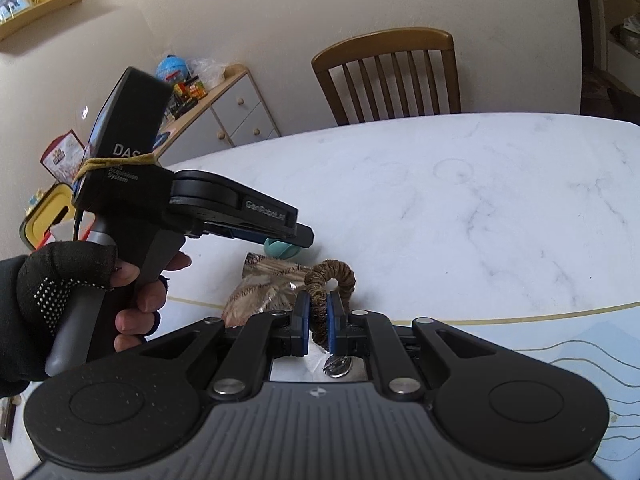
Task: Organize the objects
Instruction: 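Carry the teal sharpener and brown bracelet over the cardboard box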
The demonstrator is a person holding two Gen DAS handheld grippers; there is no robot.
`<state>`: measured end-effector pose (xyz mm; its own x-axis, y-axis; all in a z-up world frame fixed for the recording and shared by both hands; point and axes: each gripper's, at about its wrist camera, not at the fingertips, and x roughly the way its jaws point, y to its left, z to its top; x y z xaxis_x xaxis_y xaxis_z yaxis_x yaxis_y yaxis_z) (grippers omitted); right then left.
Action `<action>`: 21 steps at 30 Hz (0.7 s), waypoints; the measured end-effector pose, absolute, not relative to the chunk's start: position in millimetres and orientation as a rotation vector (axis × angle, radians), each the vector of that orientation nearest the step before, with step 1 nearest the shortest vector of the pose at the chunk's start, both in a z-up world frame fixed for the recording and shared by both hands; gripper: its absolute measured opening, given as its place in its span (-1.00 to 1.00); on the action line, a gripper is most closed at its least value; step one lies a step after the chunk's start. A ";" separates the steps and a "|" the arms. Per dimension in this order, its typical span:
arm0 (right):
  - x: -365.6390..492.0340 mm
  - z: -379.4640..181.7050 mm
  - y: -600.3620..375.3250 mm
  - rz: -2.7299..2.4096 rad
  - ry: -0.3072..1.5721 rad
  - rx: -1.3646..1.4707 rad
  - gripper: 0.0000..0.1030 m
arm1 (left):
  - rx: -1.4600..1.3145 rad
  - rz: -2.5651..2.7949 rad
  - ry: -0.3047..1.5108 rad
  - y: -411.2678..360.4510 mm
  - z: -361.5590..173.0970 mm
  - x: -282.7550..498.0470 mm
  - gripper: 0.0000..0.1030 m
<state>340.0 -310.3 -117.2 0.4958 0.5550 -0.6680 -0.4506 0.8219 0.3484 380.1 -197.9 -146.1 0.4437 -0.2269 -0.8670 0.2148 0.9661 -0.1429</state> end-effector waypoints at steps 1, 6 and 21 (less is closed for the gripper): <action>339.4 -114.2 -311.3 0.610 0.853 0.139 -0.84 | -0.016 -0.270 1.079 -196.3 -142.9 379.4 -0.30; 333.1 -96.0 -316.5 0.599 0.823 0.150 -0.84 | -0.060 -0.269 1.095 -184.4 -124.3 371.6 -0.30; 280.7 -31.9 -298.5 0.577 0.755 0.064 -0.84 | -0.085 -0.330 1.045 -138.5 -68.7 313.8 -0.30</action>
